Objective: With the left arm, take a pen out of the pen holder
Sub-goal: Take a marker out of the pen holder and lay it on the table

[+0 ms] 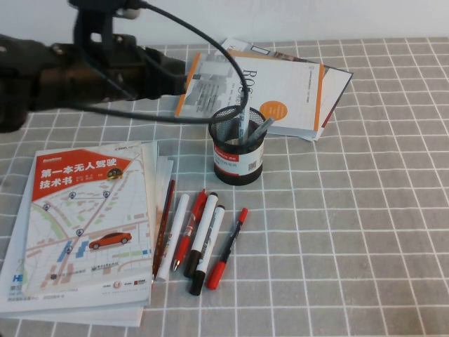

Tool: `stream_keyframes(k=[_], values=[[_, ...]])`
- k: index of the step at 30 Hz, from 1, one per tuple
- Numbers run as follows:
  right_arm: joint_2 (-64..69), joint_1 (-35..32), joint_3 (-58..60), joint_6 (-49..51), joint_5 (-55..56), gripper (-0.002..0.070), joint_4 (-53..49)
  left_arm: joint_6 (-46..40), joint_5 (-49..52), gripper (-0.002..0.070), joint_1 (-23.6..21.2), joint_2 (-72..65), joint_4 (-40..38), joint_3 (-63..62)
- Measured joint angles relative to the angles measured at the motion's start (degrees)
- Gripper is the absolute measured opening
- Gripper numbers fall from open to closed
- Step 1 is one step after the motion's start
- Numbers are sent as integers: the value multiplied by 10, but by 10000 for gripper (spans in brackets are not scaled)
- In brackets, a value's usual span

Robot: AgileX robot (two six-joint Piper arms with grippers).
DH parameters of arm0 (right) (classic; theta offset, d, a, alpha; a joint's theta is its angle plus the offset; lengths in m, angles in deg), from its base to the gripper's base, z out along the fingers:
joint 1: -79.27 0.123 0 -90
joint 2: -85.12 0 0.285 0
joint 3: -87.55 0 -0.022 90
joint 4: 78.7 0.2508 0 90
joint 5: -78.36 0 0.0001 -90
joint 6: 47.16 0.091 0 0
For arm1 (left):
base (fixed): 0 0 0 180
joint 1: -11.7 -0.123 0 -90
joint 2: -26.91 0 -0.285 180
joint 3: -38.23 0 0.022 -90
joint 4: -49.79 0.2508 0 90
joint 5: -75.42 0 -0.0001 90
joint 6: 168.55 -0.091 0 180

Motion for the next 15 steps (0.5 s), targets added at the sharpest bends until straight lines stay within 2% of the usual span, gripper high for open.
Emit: stream_keyframes(k=[2,4,6,9,11,15], values=[[0,0,0,0,0,-13,0,-17,3,78,4,-30,-20,-20],[0,0,0,0,0,-13,0,-39,4,171,13,-59,-35,-42],[0,0,0,0,0,-13,0,-64,4,296,26,-91,-56,-65],[0,0,0,0,0,-13,0,-91,4,442,41,-141,-85,-100],[0,0,0,0,0,-13,0,-100,4,486,50,-169,-100,-124],[0,0,0,0,0,-13,0,-111,2,510,63,-215,-112,-171]])
